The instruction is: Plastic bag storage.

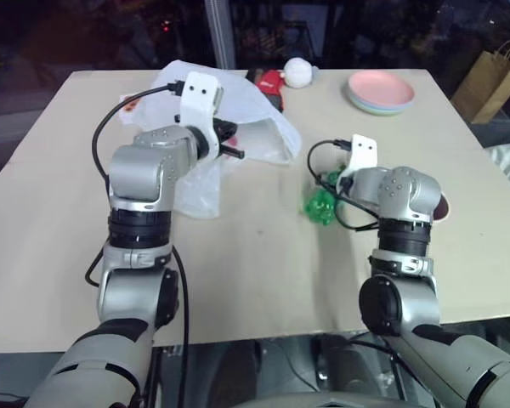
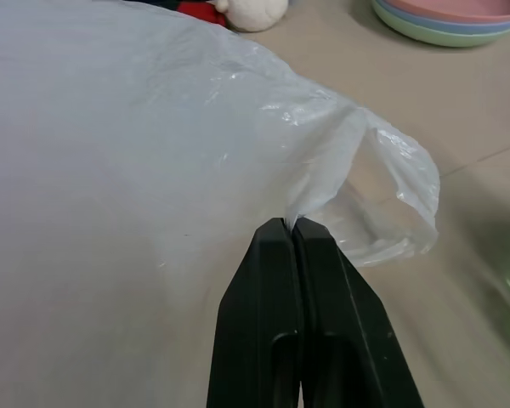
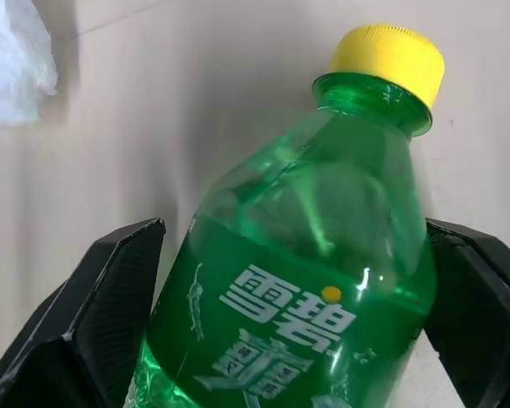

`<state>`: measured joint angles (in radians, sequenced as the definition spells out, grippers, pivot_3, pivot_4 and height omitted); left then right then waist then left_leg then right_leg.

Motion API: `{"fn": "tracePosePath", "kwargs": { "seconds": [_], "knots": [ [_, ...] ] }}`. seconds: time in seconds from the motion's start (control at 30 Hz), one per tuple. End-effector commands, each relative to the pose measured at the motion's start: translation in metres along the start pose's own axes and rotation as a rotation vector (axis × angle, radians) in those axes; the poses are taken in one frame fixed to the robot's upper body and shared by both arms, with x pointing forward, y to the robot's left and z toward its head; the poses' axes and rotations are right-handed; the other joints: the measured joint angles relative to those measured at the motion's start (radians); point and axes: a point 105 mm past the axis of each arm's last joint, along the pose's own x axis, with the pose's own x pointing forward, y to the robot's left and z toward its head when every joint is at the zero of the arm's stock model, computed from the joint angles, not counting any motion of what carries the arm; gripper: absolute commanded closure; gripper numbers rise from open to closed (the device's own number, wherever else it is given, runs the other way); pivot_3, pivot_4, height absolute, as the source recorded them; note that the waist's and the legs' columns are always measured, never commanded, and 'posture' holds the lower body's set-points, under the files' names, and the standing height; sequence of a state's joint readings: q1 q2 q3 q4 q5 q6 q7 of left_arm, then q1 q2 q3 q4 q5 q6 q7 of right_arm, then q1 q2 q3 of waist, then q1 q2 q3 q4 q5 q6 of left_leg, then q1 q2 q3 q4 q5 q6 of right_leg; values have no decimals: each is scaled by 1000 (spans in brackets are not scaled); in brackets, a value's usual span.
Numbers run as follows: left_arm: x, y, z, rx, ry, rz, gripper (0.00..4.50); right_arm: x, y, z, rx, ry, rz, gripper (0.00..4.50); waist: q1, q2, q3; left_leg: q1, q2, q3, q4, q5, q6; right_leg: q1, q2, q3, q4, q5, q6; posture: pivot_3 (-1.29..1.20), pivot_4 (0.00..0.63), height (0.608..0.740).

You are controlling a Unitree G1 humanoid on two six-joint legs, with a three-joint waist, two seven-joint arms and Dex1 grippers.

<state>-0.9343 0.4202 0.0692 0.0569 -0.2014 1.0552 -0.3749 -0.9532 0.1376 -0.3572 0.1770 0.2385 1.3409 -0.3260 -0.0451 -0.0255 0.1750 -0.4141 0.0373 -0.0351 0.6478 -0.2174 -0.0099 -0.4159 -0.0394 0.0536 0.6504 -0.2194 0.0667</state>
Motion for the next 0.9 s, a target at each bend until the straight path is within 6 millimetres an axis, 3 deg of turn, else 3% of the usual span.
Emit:
{"fn": "tracePosePath", "kwargs": {
  "seconds": [0.03, 0.2, 0.3, 0.37, 0.53, 0.63, 0.73, 0.9],
  "knots": [
    [-6, -1, 13, 18, -62, -1, 4474, 6, 40, -43, -81, 121, 92, 0, -1, 0, 0, 0, 0, 0, 0, 0, 0, 0, 0, 0, 0, 0, 0, 0, 150, 740],
    [-6, 0, 15, 13, -64, -4, 4500, 1, 26, -45, -157, 100, 127, 1143, 0, 0, 0, 0, 0, 0, -6, 0, 0, -1, 0, 0, -5, 0, 0, 0, 150, 740],
    [-7, 1, 18, 8, -70, -13, 4500, -6, 21, -41, -235, 64, 161, 1219, 1, 0, -1, -1, 0, 0, -9, 0, 0, -1, 0, 0, -9, 0, 0, 0, 150, 740],
    [-7, 2, 22, -7, -72, -24, 4500, -22, 21, -28, -310, -15, 225, 1236, 3, 0, 0, -1, 0, 1, -10, 0, 0, -1, 0, 0, -10, 0, 0, 0, 150, 740],
    [-8, -1, 33, -88, -80, -82, 4500, -52, 36, -14, -353, -116, 386, 1280, 4, 0, 1, -3, 0, 0, -11, 0, 0, -2, 0, -1, -12, -1, -1, 0, 150, 740],
    [-11, -16, 39, -152, -49, -191, 4500, -71, 53, -9, -339, -151, 516, 1288, 3, 0, 1, -5, 0, 1, -11, 0, 0, -6, 0, 0, -10, -1, -1, 0, 150, 740],
    [-20, -35, 43, -205, -11, -320, 4500, -72, 62, -6, -304, -157, 553, 1325, 0, 1, 1, -6, 0, 1, -11, 0, 0, -8, 0, 0, -8, -1, -1, 0, 150, 740],
    [-33, -50, 46, -247, 14, -431, 4500, -68, 79, 3, -247, -170, 597, 1327, 0, 1, 1, -6, 0, 1, -11, 0, 0, -8, 0, 0, -8, -1, -1, 0, 150, 740]
  ]
}}
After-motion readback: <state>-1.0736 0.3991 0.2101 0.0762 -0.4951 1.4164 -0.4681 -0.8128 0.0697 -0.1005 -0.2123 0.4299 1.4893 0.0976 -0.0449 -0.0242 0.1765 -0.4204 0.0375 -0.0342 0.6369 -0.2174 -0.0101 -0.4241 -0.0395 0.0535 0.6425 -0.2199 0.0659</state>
